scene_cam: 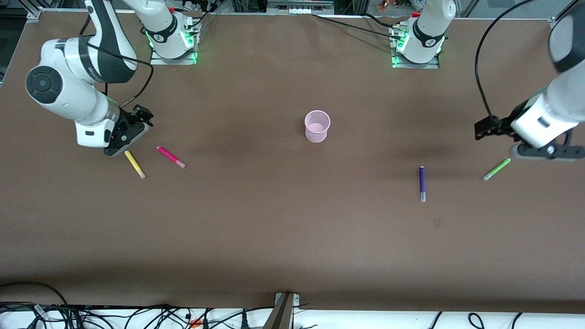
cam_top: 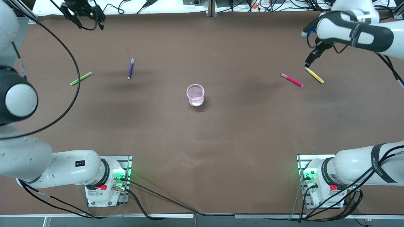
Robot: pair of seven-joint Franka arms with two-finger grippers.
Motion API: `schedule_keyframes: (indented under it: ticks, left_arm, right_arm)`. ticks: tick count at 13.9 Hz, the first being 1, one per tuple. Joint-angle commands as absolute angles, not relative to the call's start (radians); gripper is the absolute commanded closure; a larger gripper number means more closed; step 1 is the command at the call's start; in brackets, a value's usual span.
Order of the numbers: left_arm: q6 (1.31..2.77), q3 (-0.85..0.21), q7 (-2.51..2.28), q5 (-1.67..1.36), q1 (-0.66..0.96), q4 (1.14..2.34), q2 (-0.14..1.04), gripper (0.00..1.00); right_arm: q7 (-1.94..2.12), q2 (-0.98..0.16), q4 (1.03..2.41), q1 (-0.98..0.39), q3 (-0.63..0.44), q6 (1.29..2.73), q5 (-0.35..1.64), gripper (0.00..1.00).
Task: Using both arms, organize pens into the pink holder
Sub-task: 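Lower both grippers onto the pink and blue markers, then close the right gripper on the pink marker while the left grips blue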
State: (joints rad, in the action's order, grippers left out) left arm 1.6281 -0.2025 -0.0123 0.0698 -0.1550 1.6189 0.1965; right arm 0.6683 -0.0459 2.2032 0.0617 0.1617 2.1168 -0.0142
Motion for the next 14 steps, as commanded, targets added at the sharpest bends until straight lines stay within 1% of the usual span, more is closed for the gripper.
schedule_keyframes:
  ticks: [1, 2, 6, 9, 11, 13, 14]
  left_arm:
    - [1.621, -0.207, 0.014, 0.089, -0.158, 1.604, 0.244, 0.0]
    - [1.643, -0.209, 0.009, 0.089, -0.158, 1.633, 0.244, 0.0]
    - [1.992, -0.209, -0.011, 0.077, -0.163, 1.897, 0.232, 0.0]
    - [2.242, -0.21, -0.057, 0.077, -0.153, 2.046, 0.251, 0.0]
    - [2.356, -0.21, -0.058, 0.078, -0.153, 2.083, 0.313, 0.0]
    - [2.423, -0.21, -0.058, 0.078, -0.153, 2.082, 0.382, 0.0]
    - [2.451, -0.21, -0.058, 0.078, -0.15, 2.082, 0.405, 0.0]
  right_arm:
    - [0.733, -0.026, 2.319, 0.066, 0.166, 2.257, -0.015, 0.0]
    - [0.773, -0.032, 2.359, 0.066, 0.166, 2.325, -0.015, 0.0]
    - [0.845, -0.115, 2.425, 0.067, 0.161, 2.491, -0.015, 0.0]
    - [0.902, -0.201, 2.477, 0.069, 0.149, 2.699, -0.015, 0.0]
    - [0.942, -0.244, 2.48, 0.069, 0.13, 2.764, -0.015, 0.01]
    - [0.963, -0.262, 2.48, 0.071, 0.111, 2.784, -0.015, 0.02]
    - [0.963, -0.265, 2.482, 0.072, 0.103, 2.783, -0.015, 0.05]
